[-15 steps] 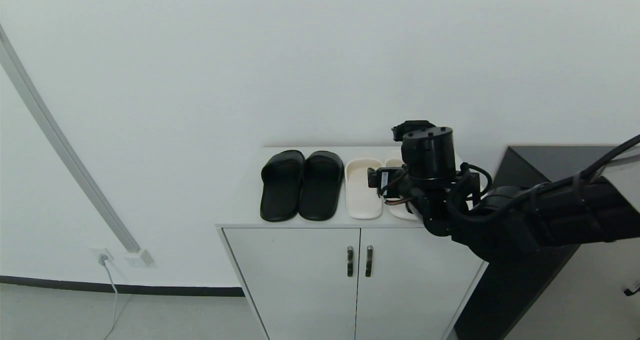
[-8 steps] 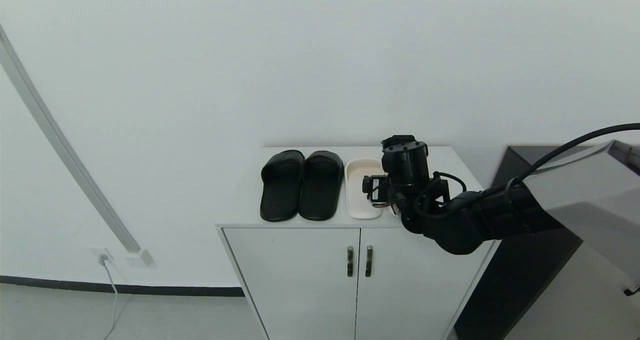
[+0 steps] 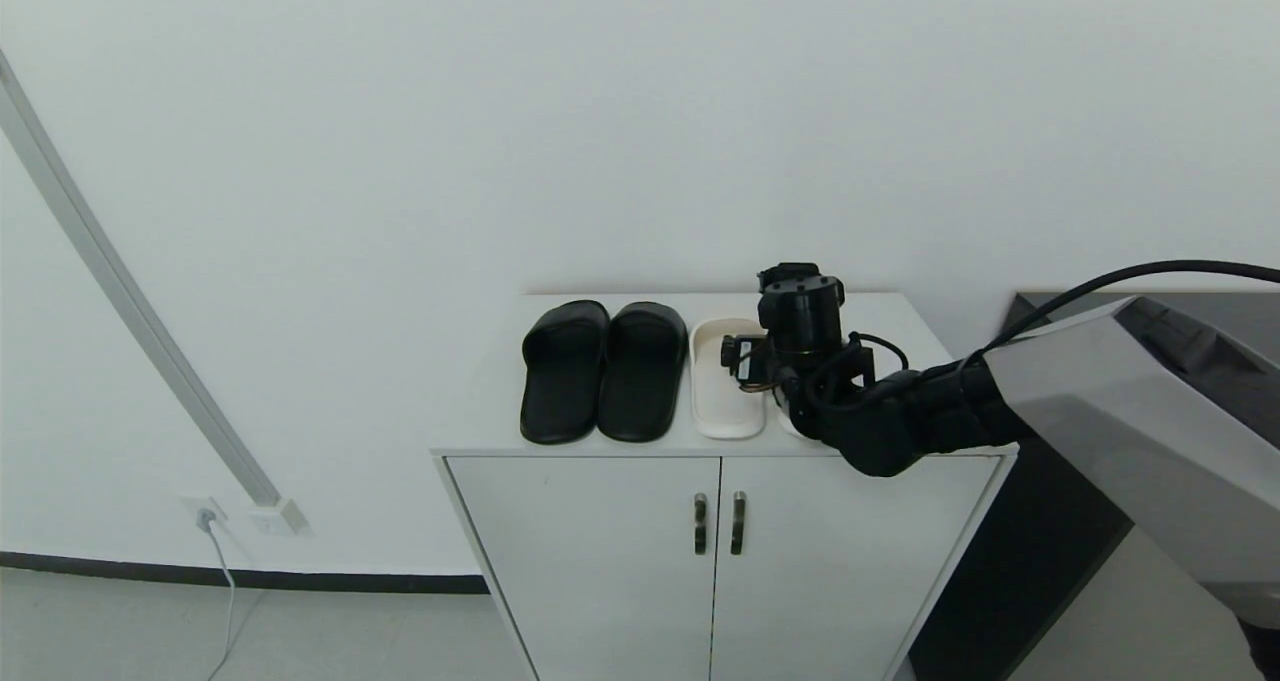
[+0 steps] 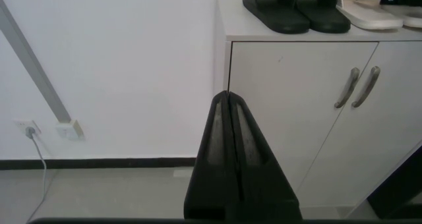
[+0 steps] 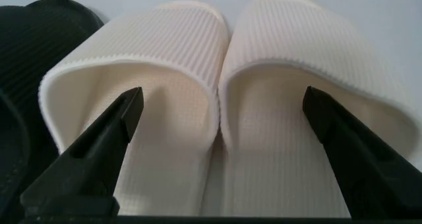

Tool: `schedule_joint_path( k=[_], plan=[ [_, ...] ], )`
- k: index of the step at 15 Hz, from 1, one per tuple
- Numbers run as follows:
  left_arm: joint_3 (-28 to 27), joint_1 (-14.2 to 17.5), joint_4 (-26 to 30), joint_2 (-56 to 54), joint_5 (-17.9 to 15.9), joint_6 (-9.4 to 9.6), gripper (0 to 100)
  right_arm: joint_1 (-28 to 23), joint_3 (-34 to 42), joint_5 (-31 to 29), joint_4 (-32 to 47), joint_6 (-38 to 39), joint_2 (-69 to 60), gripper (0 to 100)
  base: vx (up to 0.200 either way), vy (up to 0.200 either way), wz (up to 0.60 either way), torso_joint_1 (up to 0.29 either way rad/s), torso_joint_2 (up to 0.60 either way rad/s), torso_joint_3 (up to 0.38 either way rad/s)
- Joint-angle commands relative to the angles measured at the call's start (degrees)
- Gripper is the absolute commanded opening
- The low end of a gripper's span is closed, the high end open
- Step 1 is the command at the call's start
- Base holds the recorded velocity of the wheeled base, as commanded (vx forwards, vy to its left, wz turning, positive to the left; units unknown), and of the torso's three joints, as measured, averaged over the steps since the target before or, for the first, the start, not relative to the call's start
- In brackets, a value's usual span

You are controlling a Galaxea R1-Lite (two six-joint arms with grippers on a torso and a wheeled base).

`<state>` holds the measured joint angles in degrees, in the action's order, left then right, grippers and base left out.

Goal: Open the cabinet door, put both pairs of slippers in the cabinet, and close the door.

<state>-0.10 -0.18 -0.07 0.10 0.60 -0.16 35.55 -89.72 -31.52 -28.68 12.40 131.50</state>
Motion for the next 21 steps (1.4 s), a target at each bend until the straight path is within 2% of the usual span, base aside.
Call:
schedule_joint_path(
  k=[1,3,4,10,16,19,20,21],
  plan=[
    [0.0,0.0,0.0,0.0,0.0,-0.02,0,-0.5,-2.4,0.1,-0.2,-0.8,1.9,100,0.000,0.000,0.00,0.000,0.00,0.000],
    [0.0,0.0,0.0,0.0,0.0,-0.02,0,-0.5,-3.7,1.4,-0.1,-1.5,2.2,100,0.000,0.000,0.00,0.000,0.00,0.000],
    [0.0,0.0,0.0,0.0,0.0,-0.11,0,-0.5,-4.2,1.4,-0.1,-1.7,2.3,0,0.000,0.000,0.00,0.000,0.00,0.000],
    [0.0,0.0,0.0,0.0,0.0,-0.19,0,-0.5,-2.7,1.3,0.2,-1.7,0.6,0,0.000,0.000,0.00,0.000,0.00,0.000],
    [0.0,0.0,0.0,0.0,0.1,-0.19,0,-0.4,8.7,1.9,-0.2,-2.3,-10.4,0,0.000,0.000,0.00,0.000,0.00,0.000],
    [0.0,0.0,0.0,0.0,0.1,-0.02,0,-0.2,15.8,7.4,-0.2,-2.4,-17.3,0,0.000,0.000,0.00,0.000,0.00,0.000],
    [0.0,0.0,0.0,0.0,0.1,-0.02,0,-0.2,20.4,12.1,-0.4,-3.3,-21.3,0,0.000,0.000,0.00,0.000,0.00,0.000],
    [0.0,0.0,0.0,0.0,0.1,-0.02,0,-0.2,22.0,13.9,-0.7,-3.6,-22.5,0,0.000,0.000,0.00,0.000,0.00,0.000]
  ],
)
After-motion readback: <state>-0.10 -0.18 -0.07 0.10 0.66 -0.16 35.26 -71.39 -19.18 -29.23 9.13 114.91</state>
